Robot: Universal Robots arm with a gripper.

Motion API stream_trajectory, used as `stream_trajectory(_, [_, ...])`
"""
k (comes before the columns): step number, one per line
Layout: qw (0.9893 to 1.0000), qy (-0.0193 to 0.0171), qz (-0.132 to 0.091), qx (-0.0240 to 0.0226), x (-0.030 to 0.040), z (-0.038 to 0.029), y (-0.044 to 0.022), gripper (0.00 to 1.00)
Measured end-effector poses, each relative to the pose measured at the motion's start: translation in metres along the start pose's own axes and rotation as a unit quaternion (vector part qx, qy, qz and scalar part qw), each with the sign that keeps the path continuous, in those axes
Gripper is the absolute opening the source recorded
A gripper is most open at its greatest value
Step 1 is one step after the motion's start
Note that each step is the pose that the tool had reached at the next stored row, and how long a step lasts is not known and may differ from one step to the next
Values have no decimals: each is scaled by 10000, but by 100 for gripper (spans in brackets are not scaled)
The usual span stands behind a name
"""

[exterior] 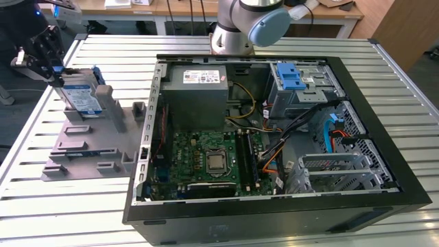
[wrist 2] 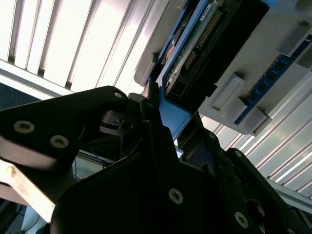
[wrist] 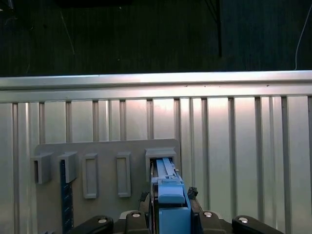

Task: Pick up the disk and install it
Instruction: 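Pick up the disk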

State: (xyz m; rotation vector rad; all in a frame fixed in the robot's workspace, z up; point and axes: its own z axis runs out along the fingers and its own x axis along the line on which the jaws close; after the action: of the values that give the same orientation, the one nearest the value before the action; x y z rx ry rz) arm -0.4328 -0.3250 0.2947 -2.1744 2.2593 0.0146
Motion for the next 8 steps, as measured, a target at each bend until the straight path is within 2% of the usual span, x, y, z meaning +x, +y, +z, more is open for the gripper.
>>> stream_trajectory(8, [10000,17,0,-1,0,37,0,40])
